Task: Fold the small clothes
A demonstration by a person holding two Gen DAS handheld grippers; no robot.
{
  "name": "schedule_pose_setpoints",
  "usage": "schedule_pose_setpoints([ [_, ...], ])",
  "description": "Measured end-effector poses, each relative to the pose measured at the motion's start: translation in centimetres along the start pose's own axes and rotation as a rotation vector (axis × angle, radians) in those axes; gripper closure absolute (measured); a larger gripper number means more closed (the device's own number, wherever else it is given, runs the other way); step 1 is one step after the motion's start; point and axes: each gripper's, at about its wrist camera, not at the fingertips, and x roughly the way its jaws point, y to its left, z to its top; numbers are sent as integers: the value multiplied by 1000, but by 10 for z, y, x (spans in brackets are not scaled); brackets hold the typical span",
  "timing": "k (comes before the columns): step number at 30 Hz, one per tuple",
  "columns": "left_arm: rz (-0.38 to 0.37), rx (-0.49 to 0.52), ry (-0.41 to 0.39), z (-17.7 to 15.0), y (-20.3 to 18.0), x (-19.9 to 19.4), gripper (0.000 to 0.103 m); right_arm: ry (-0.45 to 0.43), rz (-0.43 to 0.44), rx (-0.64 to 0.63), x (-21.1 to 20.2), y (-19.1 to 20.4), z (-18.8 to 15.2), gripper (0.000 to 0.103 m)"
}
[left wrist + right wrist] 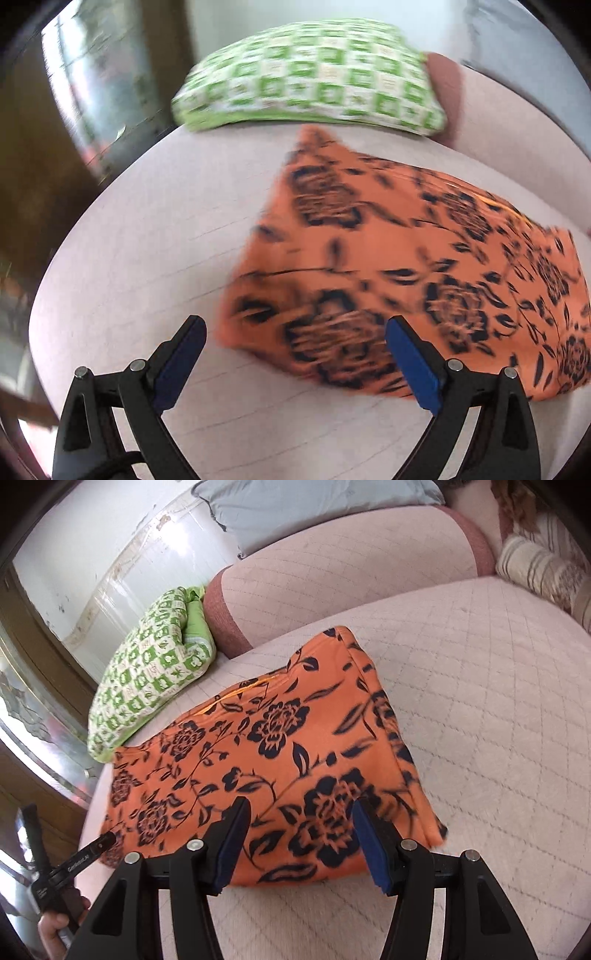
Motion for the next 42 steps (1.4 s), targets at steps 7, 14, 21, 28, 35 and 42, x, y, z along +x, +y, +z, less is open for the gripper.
schedule_pose_setpoints([
  [7, -187, -214, 155, -24, 36, 10, 6, 107, 123, 129, -7, -28, -19, 37],
  [14, -344, -266, 178, -14, 18, 33, 47, 202, 207, 339, 22, -54, -32, 36],
  [21, -388, -360, 127, 6, 13, 48, 51, 88, 263, 502, 48, -73, -18, 35],
  [28, -397, -366, 143, 16, 14, 44, 56, 11, 161, 481, 58, -57, 4, 45],
  [35, -438, -372, 170, 6, 30, 45, 59, -39, 15, 263, 54, -20, 18, 74],
  [42, -410, -393, 179, 3, 28, 46, 57, 16, 12, 311, 66, -26, 14, 71],
])
